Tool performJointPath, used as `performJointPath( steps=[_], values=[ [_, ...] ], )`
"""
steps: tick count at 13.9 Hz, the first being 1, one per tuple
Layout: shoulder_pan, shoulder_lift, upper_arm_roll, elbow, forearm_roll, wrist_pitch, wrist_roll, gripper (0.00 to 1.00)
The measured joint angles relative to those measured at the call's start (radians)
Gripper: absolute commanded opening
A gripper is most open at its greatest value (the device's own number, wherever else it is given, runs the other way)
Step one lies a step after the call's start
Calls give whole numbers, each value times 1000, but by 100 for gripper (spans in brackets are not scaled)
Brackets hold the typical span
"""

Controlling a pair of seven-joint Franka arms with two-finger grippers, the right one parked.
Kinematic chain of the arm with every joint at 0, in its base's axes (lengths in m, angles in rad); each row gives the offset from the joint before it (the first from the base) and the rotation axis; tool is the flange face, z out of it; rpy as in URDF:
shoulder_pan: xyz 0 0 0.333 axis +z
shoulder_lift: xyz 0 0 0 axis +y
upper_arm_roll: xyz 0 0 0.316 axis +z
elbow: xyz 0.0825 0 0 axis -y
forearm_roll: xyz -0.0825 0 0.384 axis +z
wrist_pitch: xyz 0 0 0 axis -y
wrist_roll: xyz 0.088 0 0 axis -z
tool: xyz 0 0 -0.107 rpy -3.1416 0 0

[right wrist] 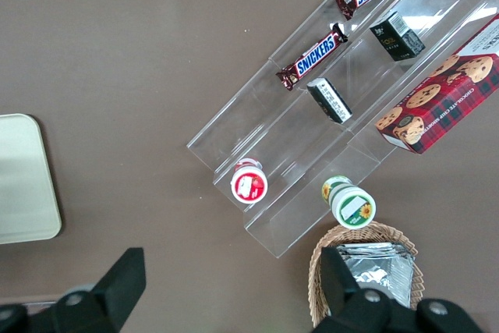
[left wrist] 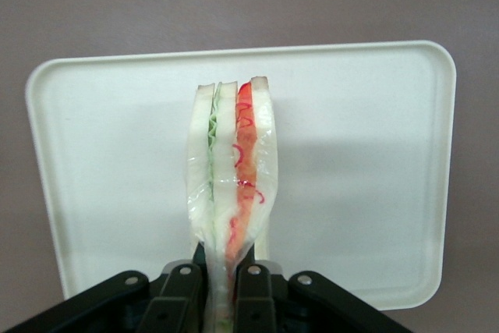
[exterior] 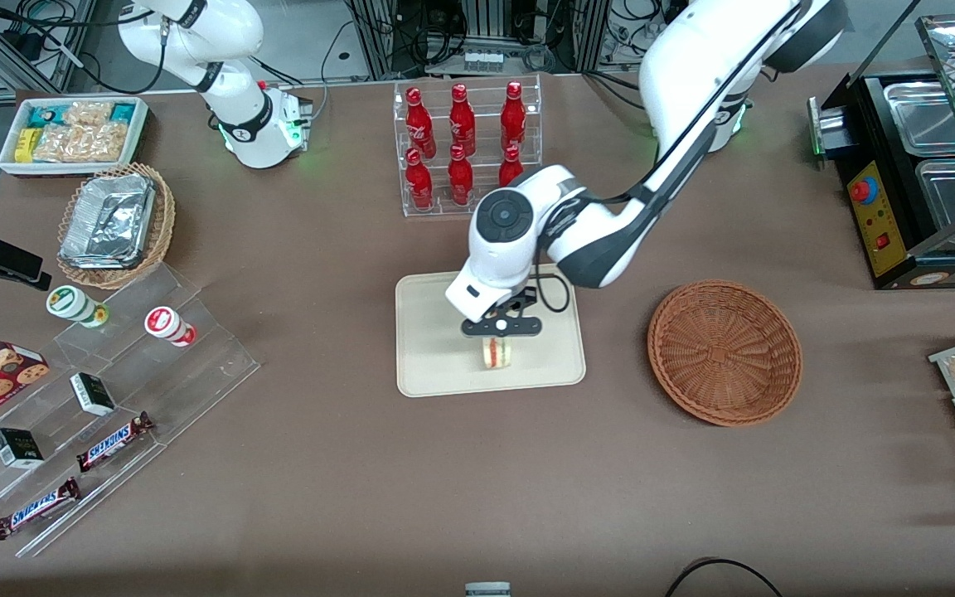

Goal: Place sandwich from basket to tray
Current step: 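Lower the sandwich onto the tray and open the left gripper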

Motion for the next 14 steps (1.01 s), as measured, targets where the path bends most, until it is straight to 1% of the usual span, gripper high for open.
performJointPath(
  steps=[4,9,10,11,14],
  values=[
    [-18,42,8,4,38,33,-25,0],
    [-29,99,15,5,44,116,-29,0],
    [-32,108,15,5,45,120,-29,42],
    [-35,112,15,5,45,124,-32,99],
    [-41,113,15,13,45,125,-57,100]
  ],
)
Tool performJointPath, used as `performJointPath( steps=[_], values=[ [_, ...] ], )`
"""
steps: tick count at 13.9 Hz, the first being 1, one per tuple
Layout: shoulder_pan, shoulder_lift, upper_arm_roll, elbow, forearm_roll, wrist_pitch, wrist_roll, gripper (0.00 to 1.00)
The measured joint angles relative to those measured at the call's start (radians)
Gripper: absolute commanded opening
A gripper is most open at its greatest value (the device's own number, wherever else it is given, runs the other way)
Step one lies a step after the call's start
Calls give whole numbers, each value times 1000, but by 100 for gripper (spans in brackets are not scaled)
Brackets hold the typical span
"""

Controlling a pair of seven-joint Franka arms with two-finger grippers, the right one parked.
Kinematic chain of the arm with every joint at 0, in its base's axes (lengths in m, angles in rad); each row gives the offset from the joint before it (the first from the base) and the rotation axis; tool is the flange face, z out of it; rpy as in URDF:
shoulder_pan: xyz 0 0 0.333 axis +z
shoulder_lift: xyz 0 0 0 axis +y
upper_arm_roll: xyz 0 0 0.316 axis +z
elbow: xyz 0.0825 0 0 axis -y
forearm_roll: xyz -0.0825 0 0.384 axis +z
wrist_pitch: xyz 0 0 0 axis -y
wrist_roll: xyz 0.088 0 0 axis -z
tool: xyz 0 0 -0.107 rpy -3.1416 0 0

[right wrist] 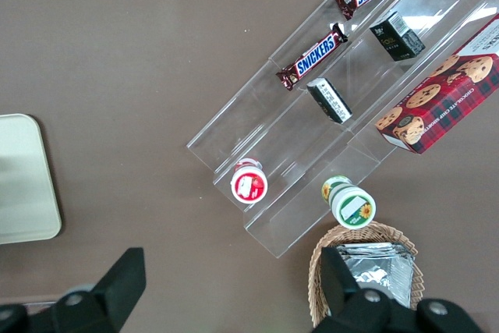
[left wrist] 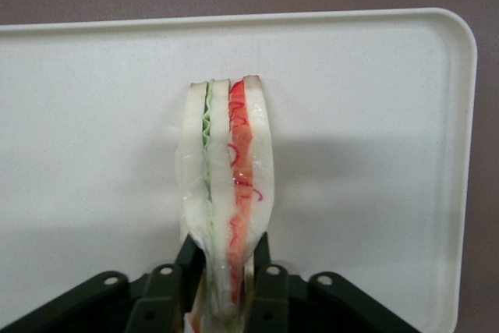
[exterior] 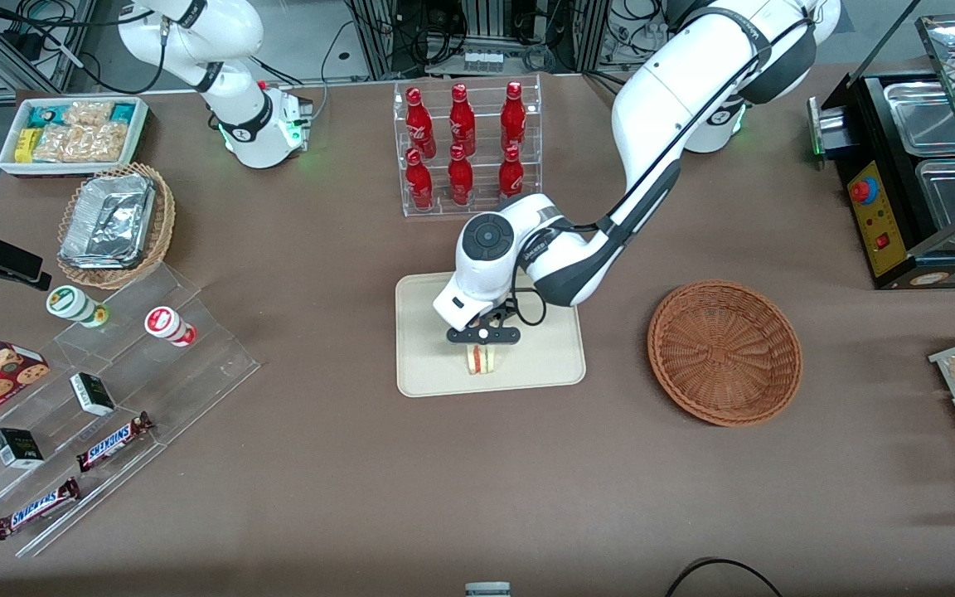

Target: Place sandwich from basket to tray

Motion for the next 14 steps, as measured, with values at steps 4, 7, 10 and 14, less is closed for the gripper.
performJointPath(
  steps=[4,7,10,14],
  values=[
    [2,-30,0,31,0,-48,-18,100],
    [8,-155,3,56,0,-182,-106,100],
    [76,-321,8,60,-4,-294,-156,100],
    [220,-475,14,59,-91,-412,-139,100]
  ],
)
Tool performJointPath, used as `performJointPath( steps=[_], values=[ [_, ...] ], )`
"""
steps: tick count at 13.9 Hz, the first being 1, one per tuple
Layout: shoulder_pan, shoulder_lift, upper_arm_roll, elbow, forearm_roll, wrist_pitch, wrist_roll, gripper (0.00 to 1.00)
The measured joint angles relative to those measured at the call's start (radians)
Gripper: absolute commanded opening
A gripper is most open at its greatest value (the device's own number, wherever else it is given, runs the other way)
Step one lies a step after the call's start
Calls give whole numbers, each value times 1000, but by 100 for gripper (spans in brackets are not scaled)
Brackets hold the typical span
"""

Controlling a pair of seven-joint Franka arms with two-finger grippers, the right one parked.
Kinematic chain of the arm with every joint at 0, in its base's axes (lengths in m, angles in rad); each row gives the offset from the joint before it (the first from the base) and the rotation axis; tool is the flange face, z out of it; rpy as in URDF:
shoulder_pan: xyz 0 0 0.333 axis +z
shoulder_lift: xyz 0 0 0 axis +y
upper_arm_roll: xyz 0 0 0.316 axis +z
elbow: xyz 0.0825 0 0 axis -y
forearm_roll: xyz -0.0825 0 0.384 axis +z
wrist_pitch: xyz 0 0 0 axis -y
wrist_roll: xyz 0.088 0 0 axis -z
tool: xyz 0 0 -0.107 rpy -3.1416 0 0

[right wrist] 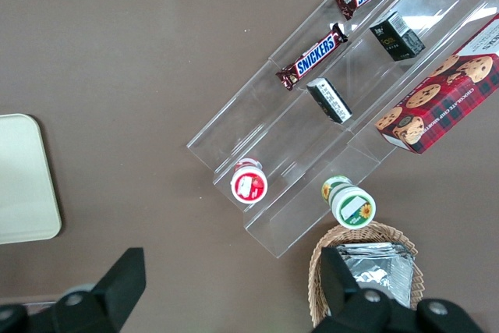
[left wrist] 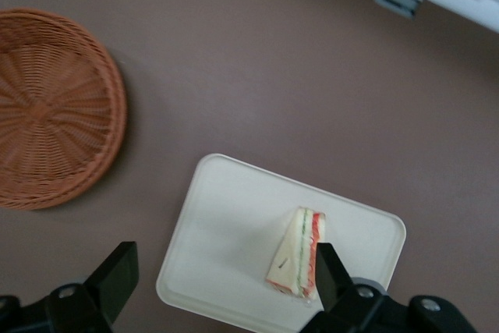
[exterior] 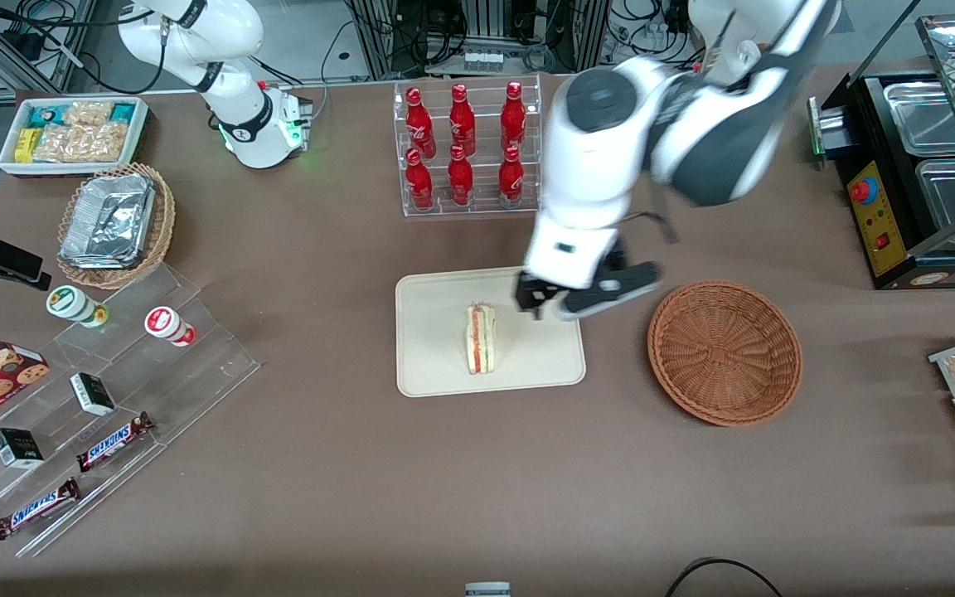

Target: Place sandwich from basket to tray

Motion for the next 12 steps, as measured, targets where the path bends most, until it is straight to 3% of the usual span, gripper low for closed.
performJointPath(
  steps=[4,8,12],
  values=[
    [128,-85,9,-6,-66,-142,174,100],
    [157,-160,176,-12,-164,-238,439,100],
    [165,-218,316,-27,-181,-327,776,100]
  ],
)
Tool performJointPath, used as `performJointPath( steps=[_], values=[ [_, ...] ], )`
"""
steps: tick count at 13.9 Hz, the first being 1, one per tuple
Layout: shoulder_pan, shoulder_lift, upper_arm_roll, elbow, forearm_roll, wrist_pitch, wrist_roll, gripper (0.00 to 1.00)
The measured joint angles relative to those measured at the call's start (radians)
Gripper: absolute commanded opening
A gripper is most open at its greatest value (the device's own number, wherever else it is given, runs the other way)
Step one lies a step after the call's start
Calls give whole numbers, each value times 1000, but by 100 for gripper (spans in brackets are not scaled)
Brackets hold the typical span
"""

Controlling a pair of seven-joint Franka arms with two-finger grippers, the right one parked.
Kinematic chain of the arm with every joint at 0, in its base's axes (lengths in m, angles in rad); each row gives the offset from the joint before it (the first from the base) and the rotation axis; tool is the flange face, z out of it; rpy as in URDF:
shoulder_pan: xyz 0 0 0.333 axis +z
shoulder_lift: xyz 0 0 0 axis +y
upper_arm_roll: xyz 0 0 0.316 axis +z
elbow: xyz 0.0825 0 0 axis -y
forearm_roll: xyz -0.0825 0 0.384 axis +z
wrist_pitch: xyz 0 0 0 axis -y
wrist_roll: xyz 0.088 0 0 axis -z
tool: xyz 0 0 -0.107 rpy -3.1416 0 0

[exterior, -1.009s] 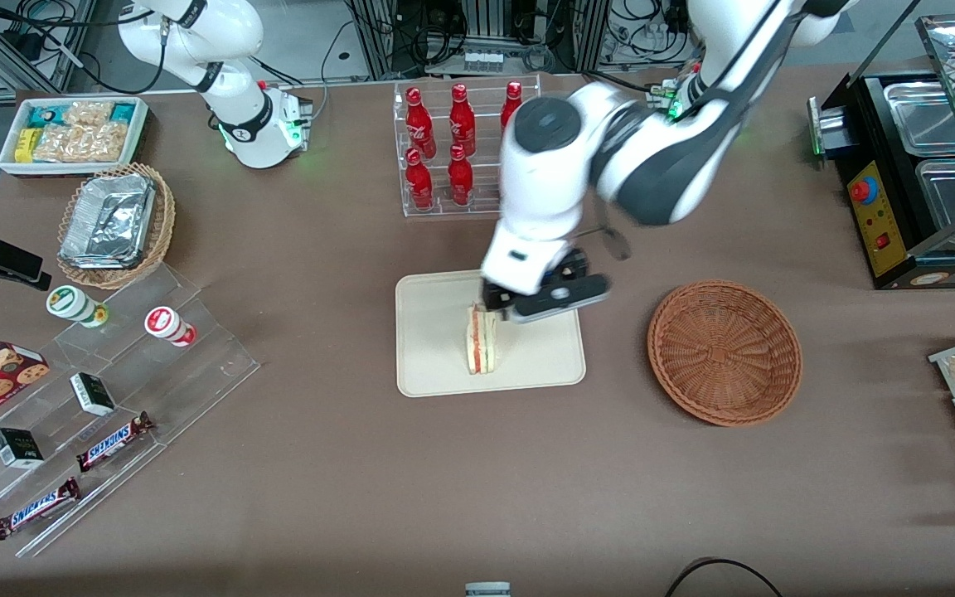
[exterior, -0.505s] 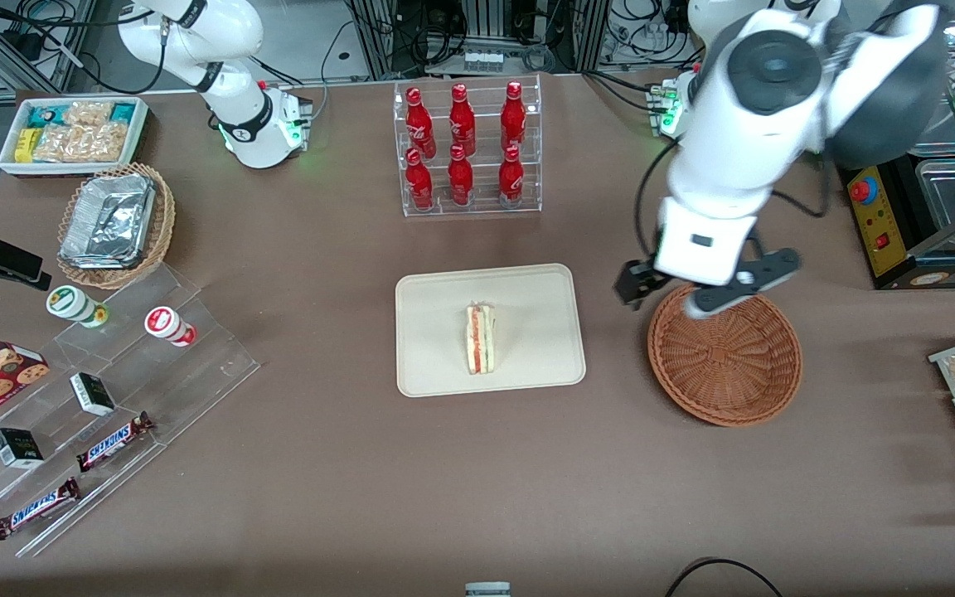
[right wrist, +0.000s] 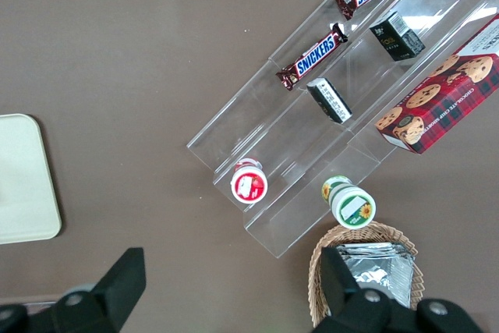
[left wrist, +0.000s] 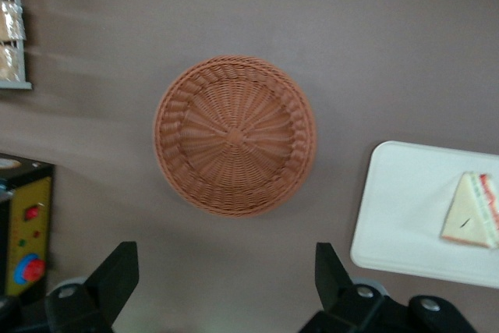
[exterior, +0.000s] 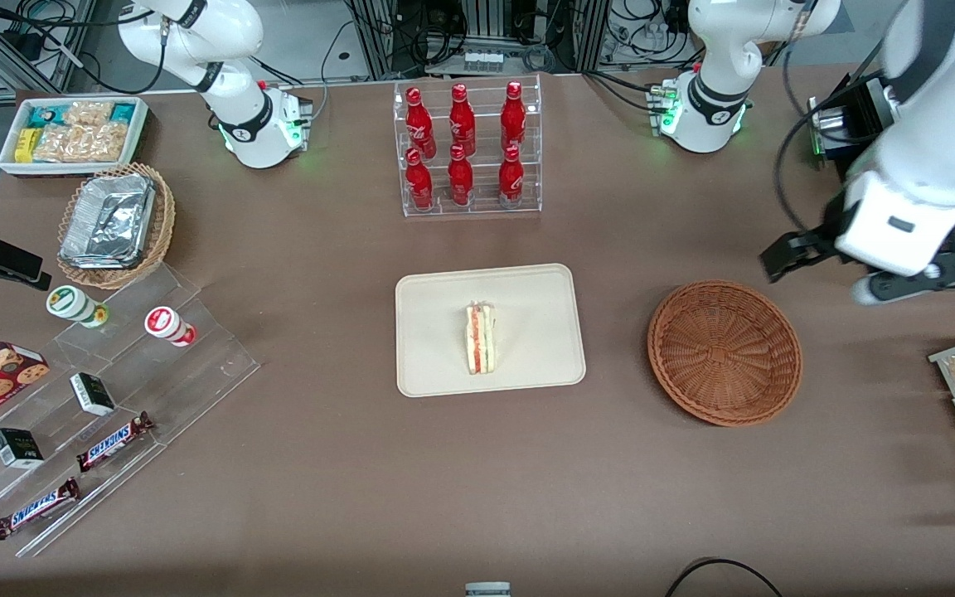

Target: Place sandwich from basket to tray

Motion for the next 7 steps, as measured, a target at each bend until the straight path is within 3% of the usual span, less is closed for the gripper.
performJointPath(
  steps=[4,7],
  values=[
    [1,-58,112,-60,-39,-5,219,100],
    [1,-88,145,-103,-42,-4,259,100]
  ],
)
